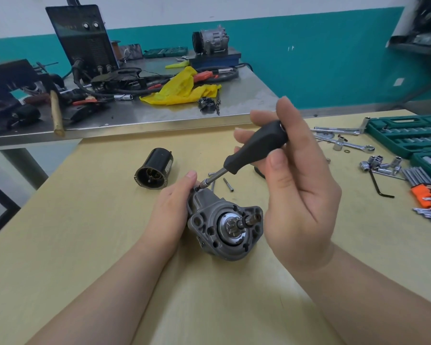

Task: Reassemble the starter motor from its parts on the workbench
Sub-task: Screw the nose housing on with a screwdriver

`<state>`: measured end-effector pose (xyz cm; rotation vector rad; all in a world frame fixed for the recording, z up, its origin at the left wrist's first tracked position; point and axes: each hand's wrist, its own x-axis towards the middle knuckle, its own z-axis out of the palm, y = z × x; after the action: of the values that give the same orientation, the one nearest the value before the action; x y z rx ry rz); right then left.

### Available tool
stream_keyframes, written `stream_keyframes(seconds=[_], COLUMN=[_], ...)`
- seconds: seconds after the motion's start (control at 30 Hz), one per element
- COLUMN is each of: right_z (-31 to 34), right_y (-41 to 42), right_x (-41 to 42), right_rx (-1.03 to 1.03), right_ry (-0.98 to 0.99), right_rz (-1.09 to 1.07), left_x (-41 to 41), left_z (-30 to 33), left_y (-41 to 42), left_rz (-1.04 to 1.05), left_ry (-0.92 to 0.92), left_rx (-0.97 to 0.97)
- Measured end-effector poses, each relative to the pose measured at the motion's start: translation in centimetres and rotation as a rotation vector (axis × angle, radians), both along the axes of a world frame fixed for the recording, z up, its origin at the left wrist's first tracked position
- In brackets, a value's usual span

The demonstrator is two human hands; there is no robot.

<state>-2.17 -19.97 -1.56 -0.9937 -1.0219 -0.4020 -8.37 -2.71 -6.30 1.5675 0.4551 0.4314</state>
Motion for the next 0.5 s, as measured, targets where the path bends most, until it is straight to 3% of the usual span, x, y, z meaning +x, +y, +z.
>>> stream_keyframes(seconds=[0.17, 0.5], right_z=[0.27, 0.88], right_y=[0.07, 0.1], right_x=[-0.23, 0.29], right_rx=[-0.039, 0.009], right_ry=[-0.072, 0.04], right_rz=[0.011, -0.095], left_x=[0.01, -0.11], left_z=[0.04, 0.08], left_y=[0.03, -0.07], left_rz=[-0.007, -0.024], left_ry=[-0.019, -0.057], left_rx=[-0.012, 0.063])
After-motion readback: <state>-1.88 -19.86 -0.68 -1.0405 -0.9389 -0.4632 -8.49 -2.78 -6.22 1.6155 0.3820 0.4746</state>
